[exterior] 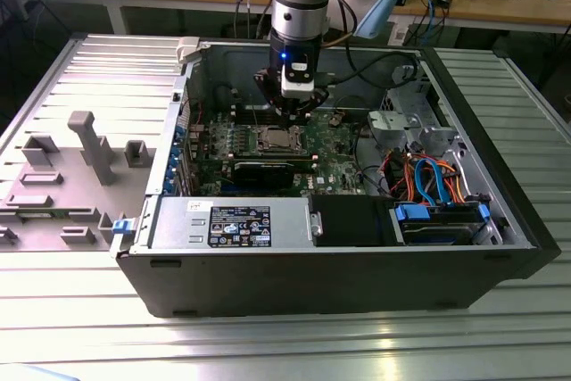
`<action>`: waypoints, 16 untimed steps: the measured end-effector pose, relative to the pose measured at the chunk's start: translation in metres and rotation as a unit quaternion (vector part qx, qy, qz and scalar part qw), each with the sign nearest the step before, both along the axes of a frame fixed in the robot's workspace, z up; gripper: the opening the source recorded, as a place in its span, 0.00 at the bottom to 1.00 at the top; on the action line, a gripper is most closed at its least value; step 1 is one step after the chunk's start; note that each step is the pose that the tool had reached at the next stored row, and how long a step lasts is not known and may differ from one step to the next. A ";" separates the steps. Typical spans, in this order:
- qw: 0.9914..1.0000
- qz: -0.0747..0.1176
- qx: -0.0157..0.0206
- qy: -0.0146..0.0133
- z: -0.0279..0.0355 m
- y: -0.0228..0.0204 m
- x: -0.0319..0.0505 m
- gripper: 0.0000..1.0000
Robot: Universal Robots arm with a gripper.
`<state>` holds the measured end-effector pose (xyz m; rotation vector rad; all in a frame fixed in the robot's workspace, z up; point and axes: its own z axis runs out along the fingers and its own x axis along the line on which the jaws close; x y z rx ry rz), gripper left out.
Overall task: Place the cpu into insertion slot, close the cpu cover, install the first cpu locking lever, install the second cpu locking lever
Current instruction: 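Install the first cpu locking lever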
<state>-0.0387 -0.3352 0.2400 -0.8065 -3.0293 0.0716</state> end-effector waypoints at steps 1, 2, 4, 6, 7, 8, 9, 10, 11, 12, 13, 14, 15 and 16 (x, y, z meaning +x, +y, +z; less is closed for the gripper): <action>1.000 0.002 0.000 0.000 0.0000 0.0000 0.0000 0.11; 1.000 0.002 0.000 0.000 0.0000 0.0000 0.0000 0.11; 1.000 0.005 0.000 0.000 0.0000 0.0000 0.0000 0.11; 1.000 0.009 0.000 0.000 0.0000 0.0000 0.0000 0.11; 1.000 0.010 0.000 0.000 0.0000 0.0000 0.0000 0.11; 1.000 0.012 0.000 0.000 0.0000 0.0000 0.0000 0.11; 1.000 0.013 0.000 0.000 0.0000 0.0000 0.0000 0.11; 1.000 0.015 0.000 0.000 0.0000 0.0000 0.0000 0.11; 1.000 0.016 0.000 0.000 0.0000 0.0000 0.0000 0.11; 1.000 0.018 0.000 0.000 0.0000 0.0000 0.0000 0.11; 1.000 0.020 0.000 0.000 0.0000 0.0000 0.0000 0.11; 1.000 0.022 0.000 0.000 0.0000 0.0000 0.0000 0.11; 1.000 0.023 0.000 0.000 0.0000 0.0000 0.0000 0.11; 1.000 0.024 0.000 0.000 0.0000 0.0000 0.0000 0.11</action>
